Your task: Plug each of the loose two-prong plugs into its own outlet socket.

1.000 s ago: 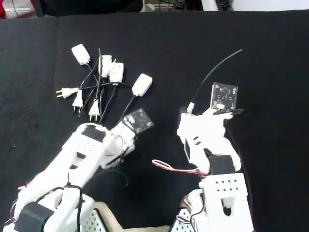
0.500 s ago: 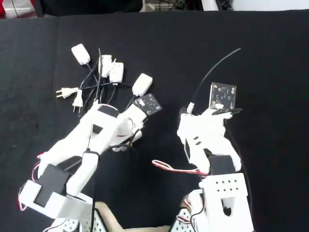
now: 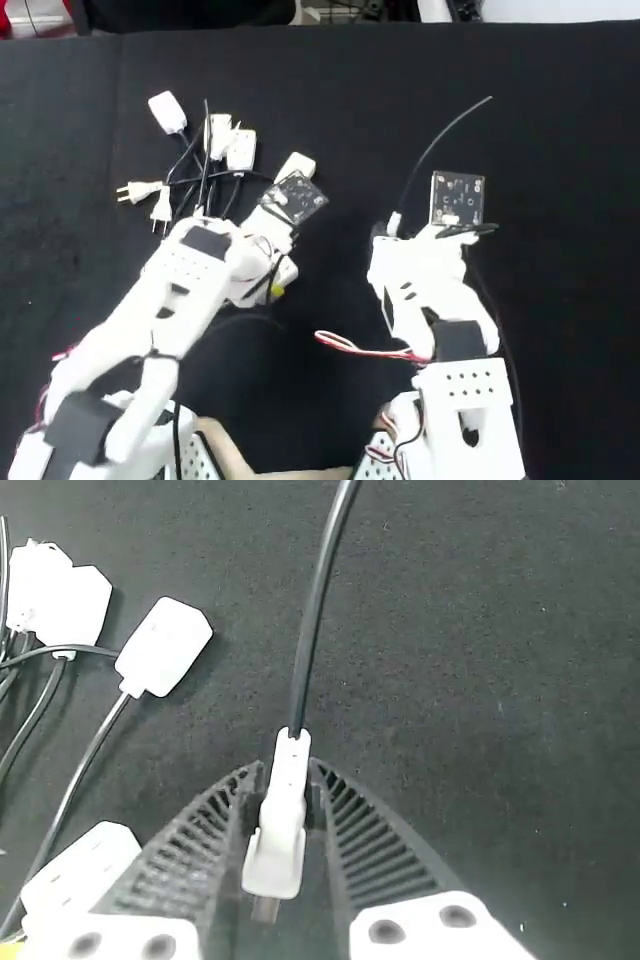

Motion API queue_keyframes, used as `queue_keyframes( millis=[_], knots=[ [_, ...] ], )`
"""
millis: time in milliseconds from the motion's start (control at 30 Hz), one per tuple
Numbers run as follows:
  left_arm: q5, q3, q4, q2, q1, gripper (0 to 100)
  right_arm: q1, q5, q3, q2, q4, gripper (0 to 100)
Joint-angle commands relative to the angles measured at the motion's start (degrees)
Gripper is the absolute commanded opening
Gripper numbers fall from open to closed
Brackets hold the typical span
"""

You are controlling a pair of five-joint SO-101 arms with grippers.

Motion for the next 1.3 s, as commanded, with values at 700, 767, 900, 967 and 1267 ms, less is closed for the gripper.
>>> queue_keyframes(
  millis=[700,767,900,967,1267],
  knots=[
    [1.93,42.77,13.54,-74.29,-45.41,25,-25.58,13.27,10.59,-0.75,-22.51,1.2],
    [0.26,43.47,13.54,-74.29,-47.16,25,-26.11,13.36,13.85,-0.66,-28.92,1.2],
    [0.09,44.35,13.54,-74.29,-47.96,25,-26.99,16.62,21.58,-0.66,-40.79,1.2],
    [-0.88,44.62,13.54,-74.29,-47.96,25,-28.13,17.41,22.81,-0.57,-42.37,1.2],
    [-1.49,44.79,15.65,-74.64,-43.65,25,-28.48,15.3,22.2,3.91,-47.12,1.2]
  ],
)
